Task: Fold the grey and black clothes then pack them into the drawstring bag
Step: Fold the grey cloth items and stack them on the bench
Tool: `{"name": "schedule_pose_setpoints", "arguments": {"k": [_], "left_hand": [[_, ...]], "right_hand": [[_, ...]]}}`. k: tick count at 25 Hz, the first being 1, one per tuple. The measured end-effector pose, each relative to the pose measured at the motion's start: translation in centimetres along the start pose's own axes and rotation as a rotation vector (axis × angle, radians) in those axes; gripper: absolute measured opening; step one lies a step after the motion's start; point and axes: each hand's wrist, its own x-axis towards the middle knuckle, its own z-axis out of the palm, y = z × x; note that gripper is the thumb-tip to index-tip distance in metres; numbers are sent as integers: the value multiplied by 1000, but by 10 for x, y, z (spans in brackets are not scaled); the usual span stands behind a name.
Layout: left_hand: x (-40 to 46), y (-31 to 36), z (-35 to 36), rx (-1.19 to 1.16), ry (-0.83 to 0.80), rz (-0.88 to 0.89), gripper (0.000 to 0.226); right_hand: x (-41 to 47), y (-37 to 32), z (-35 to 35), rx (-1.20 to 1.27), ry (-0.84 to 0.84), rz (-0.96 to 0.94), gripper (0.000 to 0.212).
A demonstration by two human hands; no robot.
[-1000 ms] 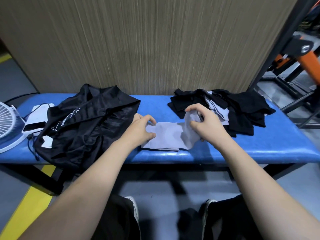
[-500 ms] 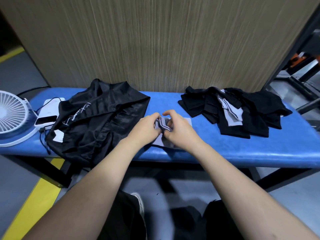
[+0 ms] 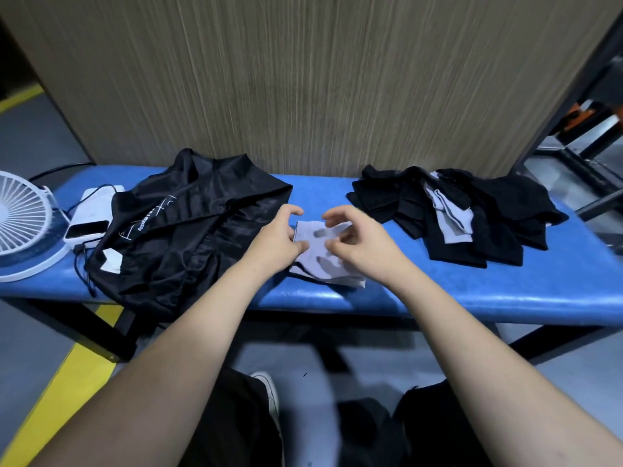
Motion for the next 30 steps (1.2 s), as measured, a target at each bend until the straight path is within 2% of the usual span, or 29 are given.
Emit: {"name": "schedule_pose_setpoints", "arguments": {"k": [2,3,6,8,11,15,23,28,30], "left_hand": [[1,-2,1,19,23,49,46],[2,-3,2,34,25,62,39],[3,-7,7,92,-20,64,18],[3,-7,6,130,-60,49,18],[1,-2,3,170,-123,16,33],[-6,-3,1,206,-106,-8,44],[-15,-34,-25,238,69,-100,42],[-19,-41,-31,252,131,-36,40],[-19,-34,-29,364,176,24,38]], "right_hand": [[1,15,-14,-316,41,-72,36],[0,22,-19,-434,-2,-63,39],[-8,37,-23,-573,-161,126,52],[-10,41,-21,-622,-161,194,57],[-8,40,-18,-589,-174,205,59],[3,42,-10,-560,-229,163,60],[32,28,31,-676,-265,3,59],[33,21,34,-718,-267,-26,59],[28,20,27,-722,-245,-30,58]]}}
